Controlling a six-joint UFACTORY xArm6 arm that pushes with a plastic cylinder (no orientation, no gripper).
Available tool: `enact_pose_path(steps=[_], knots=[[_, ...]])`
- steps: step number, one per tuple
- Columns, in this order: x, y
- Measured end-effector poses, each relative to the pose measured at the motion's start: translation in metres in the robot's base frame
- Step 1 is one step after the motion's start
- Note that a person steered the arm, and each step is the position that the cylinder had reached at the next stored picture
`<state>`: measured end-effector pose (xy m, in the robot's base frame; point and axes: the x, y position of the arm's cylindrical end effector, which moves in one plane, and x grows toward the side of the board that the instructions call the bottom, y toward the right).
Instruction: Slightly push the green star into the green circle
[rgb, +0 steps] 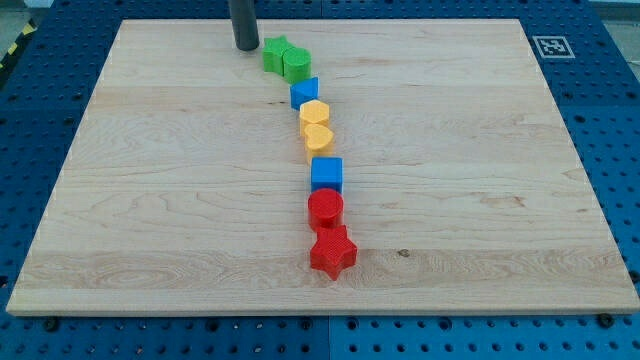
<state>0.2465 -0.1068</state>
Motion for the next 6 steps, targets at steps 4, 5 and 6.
enact_pose_path(steps=[4,5,6], knots=[[0.012,-0.001],[0.012,0.015],[0.012,0.039]])
